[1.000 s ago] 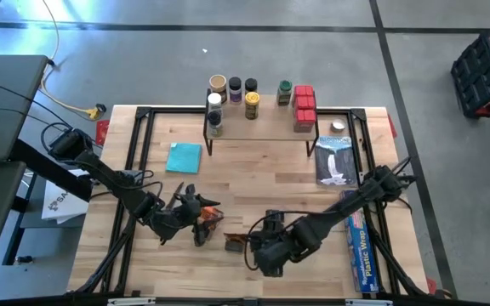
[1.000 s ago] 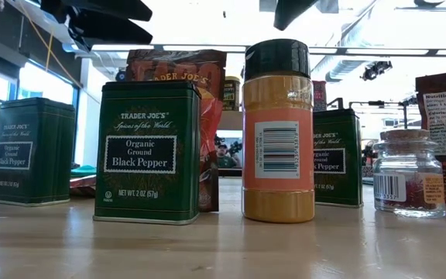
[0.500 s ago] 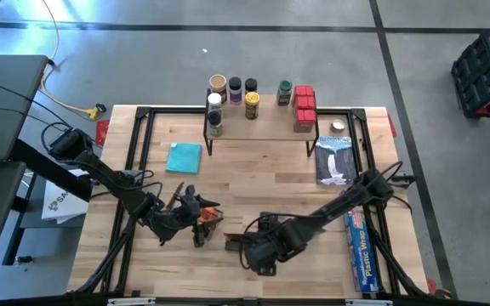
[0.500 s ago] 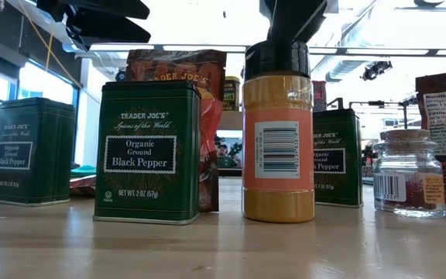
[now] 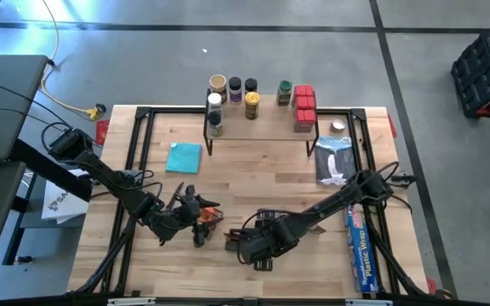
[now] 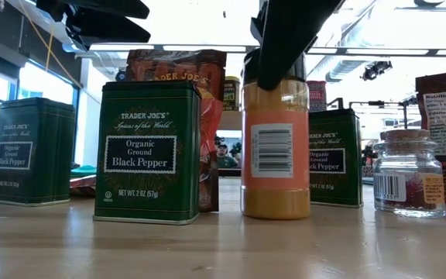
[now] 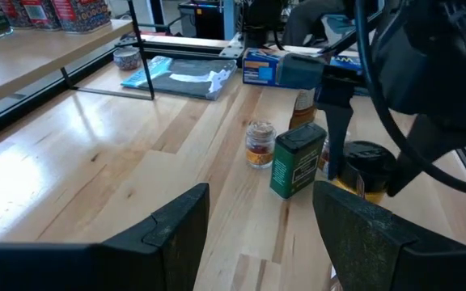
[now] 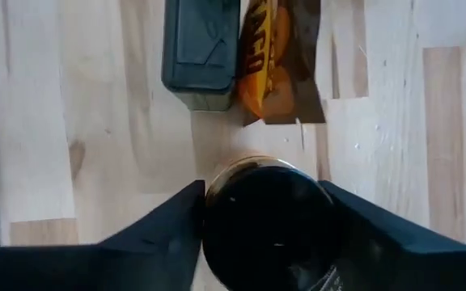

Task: Shelf spices
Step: Put the black seasoning bottle on the shelf

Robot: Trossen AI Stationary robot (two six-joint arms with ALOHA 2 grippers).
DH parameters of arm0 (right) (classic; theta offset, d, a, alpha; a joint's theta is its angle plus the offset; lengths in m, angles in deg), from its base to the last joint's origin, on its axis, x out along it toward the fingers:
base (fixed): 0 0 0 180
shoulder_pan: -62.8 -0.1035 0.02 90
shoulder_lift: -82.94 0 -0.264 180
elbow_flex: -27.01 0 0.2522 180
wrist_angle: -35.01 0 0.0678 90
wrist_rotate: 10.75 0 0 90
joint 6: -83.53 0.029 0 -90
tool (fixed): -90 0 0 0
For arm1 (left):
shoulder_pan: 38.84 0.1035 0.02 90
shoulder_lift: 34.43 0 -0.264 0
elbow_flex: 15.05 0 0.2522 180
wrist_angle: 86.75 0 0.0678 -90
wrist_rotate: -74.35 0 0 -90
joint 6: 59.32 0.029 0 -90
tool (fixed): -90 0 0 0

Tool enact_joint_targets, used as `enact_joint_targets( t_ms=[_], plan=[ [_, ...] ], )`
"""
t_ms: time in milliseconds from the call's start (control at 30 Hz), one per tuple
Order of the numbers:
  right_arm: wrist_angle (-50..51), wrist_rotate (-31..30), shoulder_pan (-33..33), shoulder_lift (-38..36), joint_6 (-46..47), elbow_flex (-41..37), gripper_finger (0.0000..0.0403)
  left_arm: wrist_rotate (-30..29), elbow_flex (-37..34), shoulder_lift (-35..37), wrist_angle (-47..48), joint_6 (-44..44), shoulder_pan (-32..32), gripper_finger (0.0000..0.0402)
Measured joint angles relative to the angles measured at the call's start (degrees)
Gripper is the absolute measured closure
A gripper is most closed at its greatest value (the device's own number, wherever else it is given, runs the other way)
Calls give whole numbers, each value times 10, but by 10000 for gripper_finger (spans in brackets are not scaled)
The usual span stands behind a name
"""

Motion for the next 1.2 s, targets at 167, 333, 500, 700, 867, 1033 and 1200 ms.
enact_joint_targets(
  t_ms=[167, 333, 500, 700, 867, 1033, 1200],
  plan=[
    [1, 1, 7, -4, -3, 1, 216, 0, 0, 0, 0, 0, 0, 186],
    [11, 6, 19, -49, -13, 0, 216, 0, 0, 0, 0, 0, 0, 186],
    [39, 2, 45, -125, -13, 0, 216, 0, 0, 0, 0, 0, 0, 186],
    [79, -18, 113, -218, -16, 15, 216, 0, 0, 0, -1, 0, 0, 186],
    [149, -25, 219, -238, -66, 96, 216, 0, 0, 0, -2, 0, 1, 186],
    [196, 7, 352, -215, -145, 184, 216, 0, 0, 0, -2, 0, 2, 186],
    [196, 74, 472, -190, -202, 216, 216, 0, 0, 0, -5, 0, 2, 186]
  ],
)
